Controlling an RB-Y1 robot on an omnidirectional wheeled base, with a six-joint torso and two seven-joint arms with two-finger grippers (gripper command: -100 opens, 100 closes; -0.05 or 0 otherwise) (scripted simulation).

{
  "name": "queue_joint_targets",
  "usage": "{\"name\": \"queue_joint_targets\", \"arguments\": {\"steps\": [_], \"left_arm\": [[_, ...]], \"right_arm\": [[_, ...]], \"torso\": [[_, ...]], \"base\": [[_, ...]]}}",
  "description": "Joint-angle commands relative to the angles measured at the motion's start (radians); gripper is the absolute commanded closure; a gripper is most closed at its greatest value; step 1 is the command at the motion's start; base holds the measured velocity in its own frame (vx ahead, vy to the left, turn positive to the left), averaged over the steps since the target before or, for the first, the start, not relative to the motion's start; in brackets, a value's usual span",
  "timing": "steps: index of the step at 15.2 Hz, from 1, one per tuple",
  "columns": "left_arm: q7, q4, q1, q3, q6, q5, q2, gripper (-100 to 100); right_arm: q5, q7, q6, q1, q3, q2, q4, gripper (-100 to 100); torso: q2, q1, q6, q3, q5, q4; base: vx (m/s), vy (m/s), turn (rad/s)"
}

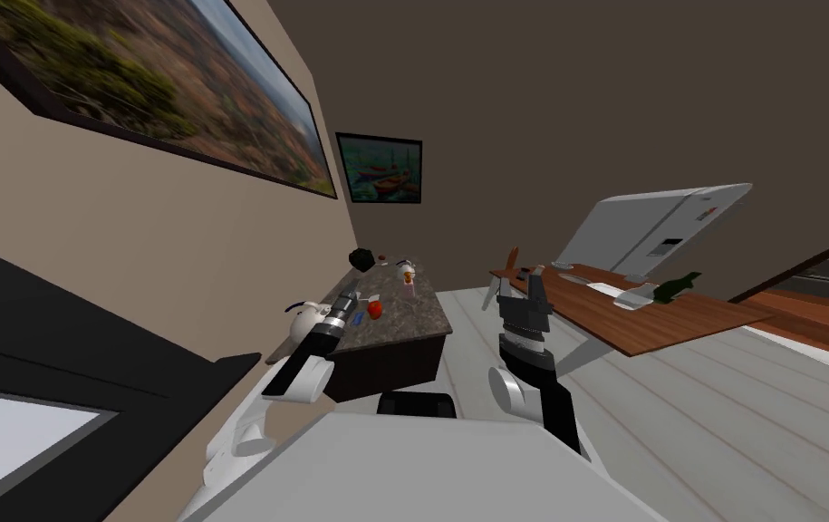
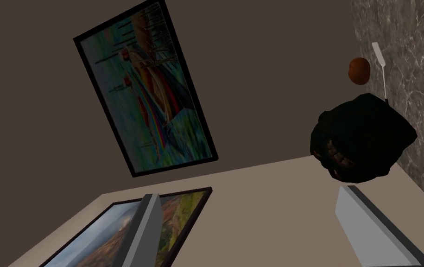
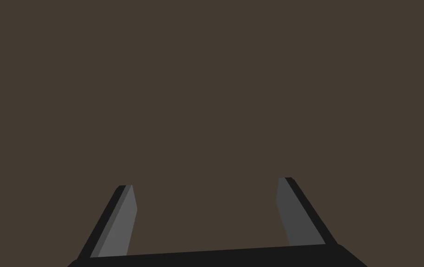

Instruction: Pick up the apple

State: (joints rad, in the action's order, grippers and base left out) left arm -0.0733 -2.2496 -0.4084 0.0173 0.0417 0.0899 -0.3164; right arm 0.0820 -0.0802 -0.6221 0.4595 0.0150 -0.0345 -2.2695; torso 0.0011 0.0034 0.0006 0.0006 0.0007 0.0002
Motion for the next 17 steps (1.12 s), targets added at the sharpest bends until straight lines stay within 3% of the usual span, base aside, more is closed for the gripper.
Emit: {"name": "queue_joint_targets", "arguments": {"steps": [1, 6, 9, 13, 16, 17], "left_arm": [[0.009, 0.003, 0.013, 0.007, 0.05, 0.011, -0.018, -100], [0.027, 0.01, 0.051, 0.022, 0.159, 0.04, -0.057, -100], [0.027, 0.01, 0.051, 0.022, 0.203, 0.04, -0.057, -100], [0.047, 0.018, 0.091, 0.038, 0.298, 0.07, -0.093, -100], [0.047, 0.018, 0.091, 0.038, 0.346, 0.07, -0.093, -100], [0.056, 0.023, 0.111, 0.047, 0.378, 0.085, -0.109, -100]], "right_arm": [[0.0, 0.0, 0.0, 0.0, 0.0, 0.0, 0.0, 0], [0.0, 0.0, 0.0, 0.0, 0.0, 0.0, 0.0, 0], [0.0, 0.0, 0.0, 0.0, 0.0, 0.0, 0.0, 0], [0.0, 0.0, 0.0, 0.0, 0.0, 0.0, 0.0, 0], [0.0, 0.0, 0.0, 0.0, 0.0, 0.0, 0.0, 0], [0.0, 0.0, 0.0, 0.0, 0.0, 0.0, 0.0, 0]], "torso": [[0.0, 0.0, 0.0, 0.0, 0.0, 0.0], [0.0, 0.0, -0.001, 0.0, 0.0, 0.0], [0.0, 0.0, -0.001, 0.0, 0.0, 0.0], [0.0, -0.001, 0.0, 0.0, 0.0, 0.0], [0.0, 0.0, -0.001, 0.0, 0.0, 0.0], [-0.001, -0.001, -0.001, 0.0, 0.0, 0.0]], "base": [[-0.032, 0.043, -0.165], [-0.026, 0.042, -0.112], [-0.022, 0.036, -0.079], [-0.024, 0.03, -0.134], [-0.024, 0.034, -0.088], [-0.022, 0.018, -0.154]]}}
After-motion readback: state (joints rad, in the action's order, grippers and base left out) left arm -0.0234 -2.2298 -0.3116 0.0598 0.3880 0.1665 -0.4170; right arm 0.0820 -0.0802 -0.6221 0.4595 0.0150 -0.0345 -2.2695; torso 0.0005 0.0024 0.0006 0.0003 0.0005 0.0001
